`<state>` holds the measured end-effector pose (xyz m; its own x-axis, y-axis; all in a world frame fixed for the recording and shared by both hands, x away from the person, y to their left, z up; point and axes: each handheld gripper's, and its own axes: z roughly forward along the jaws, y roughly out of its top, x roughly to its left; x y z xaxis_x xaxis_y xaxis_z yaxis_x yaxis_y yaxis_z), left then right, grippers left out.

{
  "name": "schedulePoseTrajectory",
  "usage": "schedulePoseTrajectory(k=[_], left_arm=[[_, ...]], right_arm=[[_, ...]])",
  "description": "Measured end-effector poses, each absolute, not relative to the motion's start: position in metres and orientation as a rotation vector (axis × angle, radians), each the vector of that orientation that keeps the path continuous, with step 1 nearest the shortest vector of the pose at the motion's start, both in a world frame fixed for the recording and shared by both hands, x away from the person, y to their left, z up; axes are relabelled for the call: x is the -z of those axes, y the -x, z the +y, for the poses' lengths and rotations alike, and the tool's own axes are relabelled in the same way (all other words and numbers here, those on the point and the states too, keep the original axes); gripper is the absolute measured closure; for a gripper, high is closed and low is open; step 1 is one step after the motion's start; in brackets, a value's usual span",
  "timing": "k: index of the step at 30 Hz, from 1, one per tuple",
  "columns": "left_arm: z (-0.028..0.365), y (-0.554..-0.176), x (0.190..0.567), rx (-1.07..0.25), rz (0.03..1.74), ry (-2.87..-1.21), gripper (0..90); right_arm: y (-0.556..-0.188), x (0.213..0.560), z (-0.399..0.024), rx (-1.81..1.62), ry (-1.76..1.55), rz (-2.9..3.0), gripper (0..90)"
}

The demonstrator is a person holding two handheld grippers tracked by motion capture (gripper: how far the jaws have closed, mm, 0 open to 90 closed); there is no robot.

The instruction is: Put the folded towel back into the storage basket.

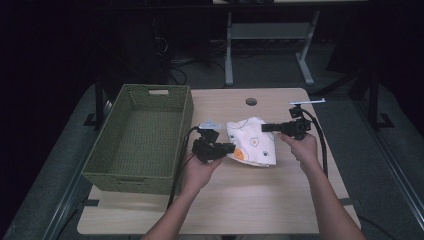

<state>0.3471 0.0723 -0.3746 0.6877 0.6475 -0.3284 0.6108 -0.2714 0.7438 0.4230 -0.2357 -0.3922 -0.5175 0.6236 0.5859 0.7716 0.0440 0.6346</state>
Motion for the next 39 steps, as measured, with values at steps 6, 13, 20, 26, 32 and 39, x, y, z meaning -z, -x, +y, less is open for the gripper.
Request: schedulePoseTrajectory(k=[6,13,20,26,32,39], left_arm=[[0.085,-0.350,0.364,-0.032,0.966,-1.943,85.3],[0.096,-0.352,0.352,-0.017,0.957,-1.920,85.3],[0.105,-0.352,0.345,-0.003,0.948,-1.917,85.3],[0.113,-0.352,0.339,-0.013,0.940,-1.912,85.2],[0.122,-0.353,0.331,-0.013,0.938,-1.897,85.2],[0.131,-0.355,0.318,-0.020,0.926,-1.895,85.3]], right_arm=[[-0.424,0.379,-0.230,1.502,1.428,-2.146,82.7],[-0.427,0.367,-0.222,1.537,1.414,-2.133,82.7],[-0.425,0.362,-0.215,1.529,1.413,-2.129,82.7],[-0.427,0.357,-0.209,1.523,1.401,-2.136,82.7],[-0.429,0.344,-0.201,1.531,1.385,-2.151,82.7],[-0.434,0.331,-0.189,1.538,1.366,-2.163,82.7]])
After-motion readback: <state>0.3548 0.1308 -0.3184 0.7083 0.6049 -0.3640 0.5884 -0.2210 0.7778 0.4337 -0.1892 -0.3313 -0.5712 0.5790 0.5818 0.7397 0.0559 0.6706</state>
